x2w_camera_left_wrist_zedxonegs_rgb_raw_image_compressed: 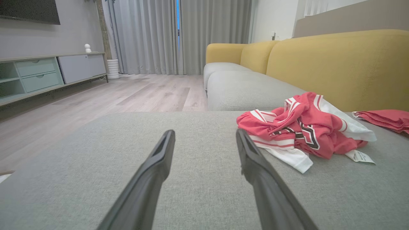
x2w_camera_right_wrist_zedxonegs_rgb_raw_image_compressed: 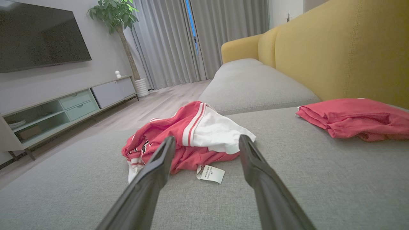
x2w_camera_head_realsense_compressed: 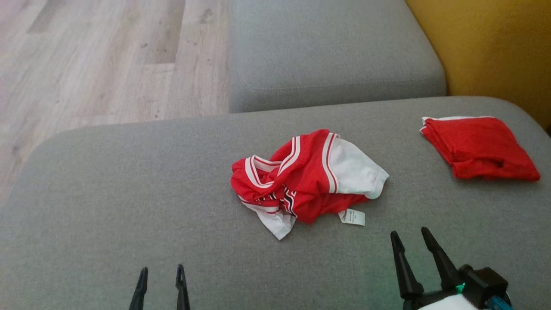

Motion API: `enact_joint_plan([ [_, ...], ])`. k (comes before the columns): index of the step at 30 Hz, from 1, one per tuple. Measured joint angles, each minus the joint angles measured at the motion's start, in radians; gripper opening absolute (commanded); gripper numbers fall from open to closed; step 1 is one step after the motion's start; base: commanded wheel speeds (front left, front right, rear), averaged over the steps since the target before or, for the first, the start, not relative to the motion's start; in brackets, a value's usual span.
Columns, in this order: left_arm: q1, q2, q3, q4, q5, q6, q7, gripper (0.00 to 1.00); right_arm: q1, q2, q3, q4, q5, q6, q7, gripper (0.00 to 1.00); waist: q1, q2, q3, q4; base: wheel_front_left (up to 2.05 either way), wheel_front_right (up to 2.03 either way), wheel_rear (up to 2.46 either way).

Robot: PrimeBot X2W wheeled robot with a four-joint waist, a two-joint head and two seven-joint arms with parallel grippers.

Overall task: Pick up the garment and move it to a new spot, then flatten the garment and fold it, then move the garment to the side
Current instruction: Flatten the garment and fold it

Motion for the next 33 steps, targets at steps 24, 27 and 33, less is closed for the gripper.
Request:
enact_joint_plan([
  [24, -0.930, -0.012, -0.300, 0.370, 0.098, -0.167, 0.140, 1.00, -0.232, -0.041, 0.083, -0.090, 0.021, 0.000, 0.000, 1.00, 0.0004, 0.0000, 0.347, -0.171, 0.00, 0.00, 0.00],
  [27, -1.072, -0.015, -0.349, 0.451, 0.106, -0.186, 0.184, 1.00, -0.267, -0.040, 0.088, -0.106, 0.022, 0.000, 0.000, 1.00, 0.0004, 0.0000, 0.414, -0.200, 0.00, 0.00, 0.00],
  [33, -1.246, -0.018, -0.417, 0.650, 0.115, -0.218, 0.253, 1.00, -0.304, -0.037, 0.116, -0.112, 0.029, 0.000, 0.000, 1.00, 0.0004, -0.0001, 0.531, -0.251, 0.00, 0.00, 0.00],
])
